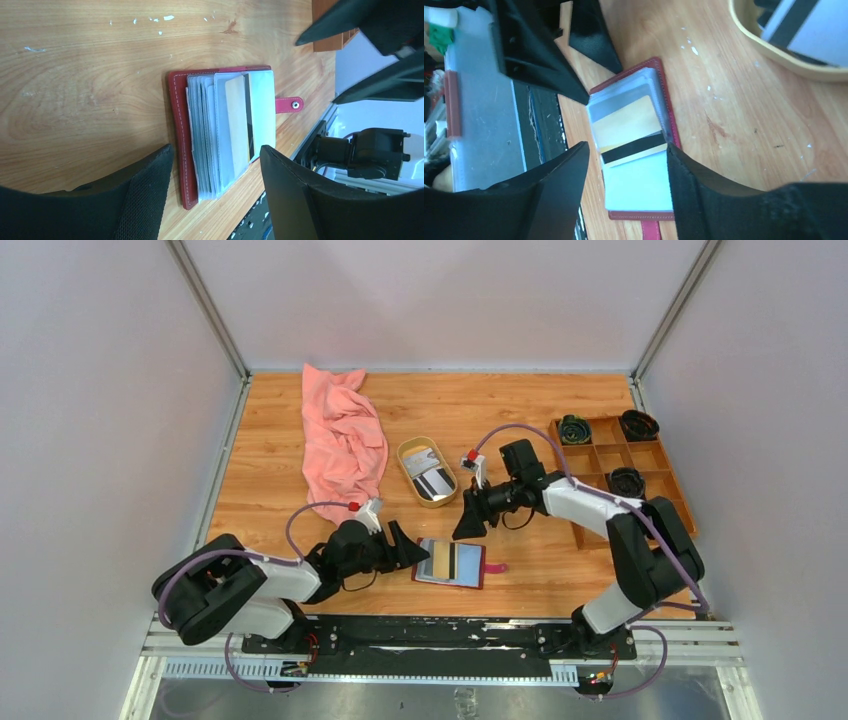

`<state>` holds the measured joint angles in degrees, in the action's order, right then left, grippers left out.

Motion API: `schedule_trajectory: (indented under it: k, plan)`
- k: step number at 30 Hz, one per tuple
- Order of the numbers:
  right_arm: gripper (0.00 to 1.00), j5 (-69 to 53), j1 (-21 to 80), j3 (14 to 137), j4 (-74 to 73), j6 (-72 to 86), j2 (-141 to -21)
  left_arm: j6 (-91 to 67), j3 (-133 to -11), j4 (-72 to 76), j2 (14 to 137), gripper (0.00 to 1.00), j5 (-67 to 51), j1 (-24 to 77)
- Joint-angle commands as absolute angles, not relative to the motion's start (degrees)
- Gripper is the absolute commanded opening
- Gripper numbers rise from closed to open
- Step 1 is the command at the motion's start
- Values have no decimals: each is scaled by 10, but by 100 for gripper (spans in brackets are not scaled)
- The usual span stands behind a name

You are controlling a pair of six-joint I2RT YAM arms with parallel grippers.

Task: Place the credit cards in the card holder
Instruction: Insert the credit card into the card holder.

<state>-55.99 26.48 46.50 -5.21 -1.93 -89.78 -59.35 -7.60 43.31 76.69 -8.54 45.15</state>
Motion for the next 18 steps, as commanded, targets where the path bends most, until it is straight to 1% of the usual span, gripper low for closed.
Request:
schedule_trajectory:
  k: [1,3,7,8,12,13,15,18]
  plan:
    - [57,-581,284,498,-201,-281,-847,-568,-56,372,766,70,-60,457]
    - [53,-561,301,500,-234,-359,-832,-559,-56,372,764,70,-58,457]
    - [50,-529,329,477,-264,-491,-796,-538,-56,372,754,70,-57,457]
    - [50,-530,333,472,-274,-555,-788,-531,-56,372,747,70,-56,457]
    - [51,-541,340,501,-415,-787,-792,-504,-40,371,704,70,-34,457]
    - [52,-542,340,510,-440,-832,-792,-496,-36,366,687,70,-28,457]
    - [54,-546,341,527,-496,-930,-793,-474,-36,338,648,70,-17,457]
    - [56,-539,345,564,-577,-1050,-809,-435,-40,286,576,70,-2,457]
